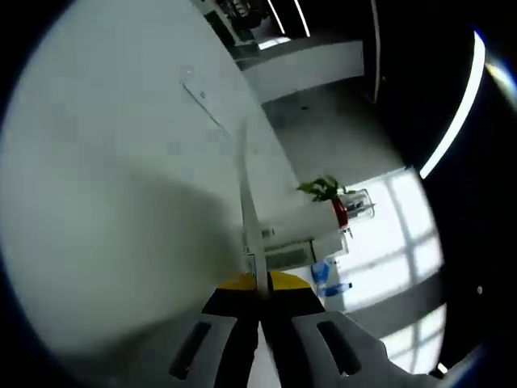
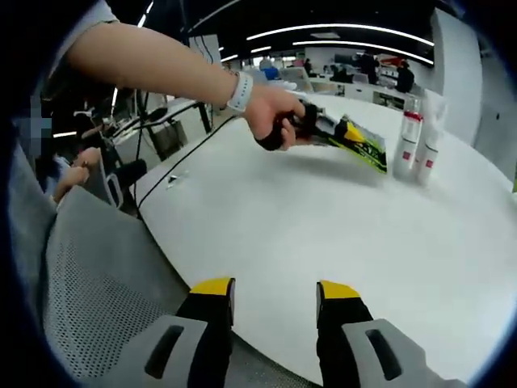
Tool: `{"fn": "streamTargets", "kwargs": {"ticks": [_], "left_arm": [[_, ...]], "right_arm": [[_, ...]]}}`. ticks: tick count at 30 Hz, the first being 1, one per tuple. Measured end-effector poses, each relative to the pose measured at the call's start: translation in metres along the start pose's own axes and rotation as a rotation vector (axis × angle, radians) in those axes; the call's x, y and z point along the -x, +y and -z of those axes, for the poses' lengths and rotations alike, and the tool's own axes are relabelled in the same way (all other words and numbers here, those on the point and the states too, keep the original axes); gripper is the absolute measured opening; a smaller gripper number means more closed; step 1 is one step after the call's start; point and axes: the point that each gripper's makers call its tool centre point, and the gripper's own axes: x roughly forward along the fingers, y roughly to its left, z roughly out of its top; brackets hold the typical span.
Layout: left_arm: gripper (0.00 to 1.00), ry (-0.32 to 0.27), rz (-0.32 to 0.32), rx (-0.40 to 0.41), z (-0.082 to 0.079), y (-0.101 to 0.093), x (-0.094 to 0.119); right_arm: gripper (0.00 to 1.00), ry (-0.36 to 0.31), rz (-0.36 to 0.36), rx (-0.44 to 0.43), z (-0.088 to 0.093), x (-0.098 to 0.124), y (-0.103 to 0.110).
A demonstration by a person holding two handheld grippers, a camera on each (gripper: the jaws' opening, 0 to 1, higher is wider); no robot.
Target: Arrange the skincare products in the storage area until every visible bottle or jar stands upright without overlapping.
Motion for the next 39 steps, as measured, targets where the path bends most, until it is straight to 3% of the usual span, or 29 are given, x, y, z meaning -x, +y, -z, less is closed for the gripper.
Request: {"fn": "streamTargets", "kwargs": {"ticks": [5,9,11,14,17,21,23,30,39], "left_arm": [[0.0,0.062,-0.073,-0.007,0.007,0.014,-0.008],[0.0,0.099,-0.085,-0.006,0.01,0.015,-0.015],[0.04,0.136,-0.142,-0.027,0.012,0.023,-0.013],[0.06,0.122,-0.149,-0.068,0.003,0.022,-0.009],[0.13,0.12,-0.155,-0.069,0.0,0.019,-0.004],[0.32,0.064,-0.174,-0.112,-0.011,0.012,-0.003],[0.39,0.071,-0.181,-0.125,-0.008,0.008,-0.001],[0.47,0.088,-0.238,-0.231,-0.009,0.017,-0.004],[0.54,0.146,-0.366,-0.477,-0.006,0.028,0.001]], "right_arm": [[0.39,0.008,0.001,-0.002,0.002,-0.001,0.0],[0.39,0.017,-0.002,0.002,0.003,-0.001,0.001],[0.39,0.019,0.0,0.003,0.004,-0.002,0.001],[0.4,0.024,0.009,0.007,0.005,-0.002,-0.001],[0.4,0.022,0.006,0.005,0.004,-0.002,-0.001],[0.42,0.021,0.015,0.024,0.003,-0.002,-0.002],[0.41,0.024,0.004,0.011,0.004,-0.002,0.0],[0.41,0.025,0.005,0.026,0.004,-0.002,0.0],[0.4,0.016,0.006,0.03,0.002,-0.001,0.0]]}}
